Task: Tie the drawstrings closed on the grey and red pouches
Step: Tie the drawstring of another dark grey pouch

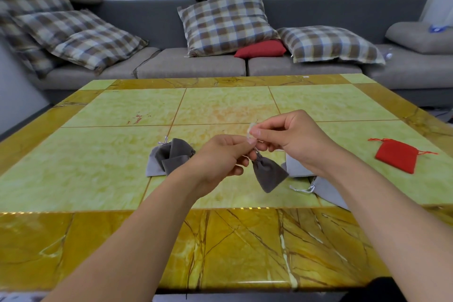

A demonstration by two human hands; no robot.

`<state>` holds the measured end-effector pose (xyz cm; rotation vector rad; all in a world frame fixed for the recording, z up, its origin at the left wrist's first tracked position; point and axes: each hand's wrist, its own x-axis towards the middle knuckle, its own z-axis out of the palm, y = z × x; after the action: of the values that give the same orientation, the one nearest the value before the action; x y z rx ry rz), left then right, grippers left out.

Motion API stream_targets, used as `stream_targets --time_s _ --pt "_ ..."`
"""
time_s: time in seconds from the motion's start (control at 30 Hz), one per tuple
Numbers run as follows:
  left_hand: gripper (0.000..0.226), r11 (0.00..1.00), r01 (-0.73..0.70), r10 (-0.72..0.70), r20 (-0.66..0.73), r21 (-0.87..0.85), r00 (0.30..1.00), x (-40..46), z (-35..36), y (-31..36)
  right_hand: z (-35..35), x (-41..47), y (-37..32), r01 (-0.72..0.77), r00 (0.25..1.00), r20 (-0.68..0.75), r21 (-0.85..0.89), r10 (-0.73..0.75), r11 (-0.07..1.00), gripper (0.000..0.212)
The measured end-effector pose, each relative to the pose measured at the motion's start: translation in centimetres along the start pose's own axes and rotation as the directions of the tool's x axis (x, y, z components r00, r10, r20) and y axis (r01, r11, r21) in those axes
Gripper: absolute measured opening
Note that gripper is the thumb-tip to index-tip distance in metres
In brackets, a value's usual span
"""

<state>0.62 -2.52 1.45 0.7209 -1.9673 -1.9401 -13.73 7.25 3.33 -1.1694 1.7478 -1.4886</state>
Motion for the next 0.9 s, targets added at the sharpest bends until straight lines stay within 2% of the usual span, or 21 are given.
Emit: stream_targets --time_s 0.07,0.17,0.3,0.37,0.47,0.57,0.7,0.8,0.9 --pt "0.026 1.000 0.004 -0.005 -0.073 -0.019 0.997 0.1 -0.1 0.1 -0.5 0.1 0.1 -0.057 0.998 -0.036 0.075 0.060 0.996 0.012" --pt "0.026 0.999 -0.032 0.038 -0.179 0.039 0.983 0.2 -0.3 -0.1 -0.9 -0.1 -0.1 -0.123 0.991 -0.030 0.158 0.129 0.980 0.016" --pt "0.019 0.994 -0.101 0.109 -0.275 0.042 0.955 0.1 -0.5 -0.1 -0.5 -0.6 -0.7 -0.210 0.976 0.102 0.192 0.194 0.959 0.035" --pt "0.012 0.987 -0.155 0.162 -0.260 0.048 0.952 0.0 -0.6 0.1 0.0 -0.9 -0.9 -0.213 0.967 0.178 0.163 0.183 0.964 0.039" --pt "0.017 0.976 -0.215 0.215 -0.153 0.018 0.965 -0.3 -0.7 0.4 0.4 -1.1 -0.8 -0.173 0.967 0.201 0.075 0.155 0.982 0.038" --pt "0.023 0.951 -0.263 0.284 -0.127 0.160 0.950 -0.4 -0.9 0.5 0.4 -1.0 -0.8 -0.114 0.975 0.182 -0.086 0.128 0.990 0.019" --pt "0.011 0.871 -0.375 0.443 -0.177 0.319 0.879 -0.3 -0.6 0.0 0.1 -0.7 -0.4 0.034 0.993 0.115 -0.283 -0.001 0.959 0.005" --pt "0.007 0.842 -0.411 0.502 -0.230 0.349 0.833 -0.3 -0.3 -0.1 0.3 -0.5 -0.2 0.125 0.991 0.083 -0.307 -0.105 0.943 0.006" --pt "0.008 0.838 -0.415 0.516 -0.264 0.356 0.815 -0.3 -0.1 0.1 0.4 -0.5 -0.1 0.159 0.987 0.070 -0.292 -0.144 0.943 0.005"
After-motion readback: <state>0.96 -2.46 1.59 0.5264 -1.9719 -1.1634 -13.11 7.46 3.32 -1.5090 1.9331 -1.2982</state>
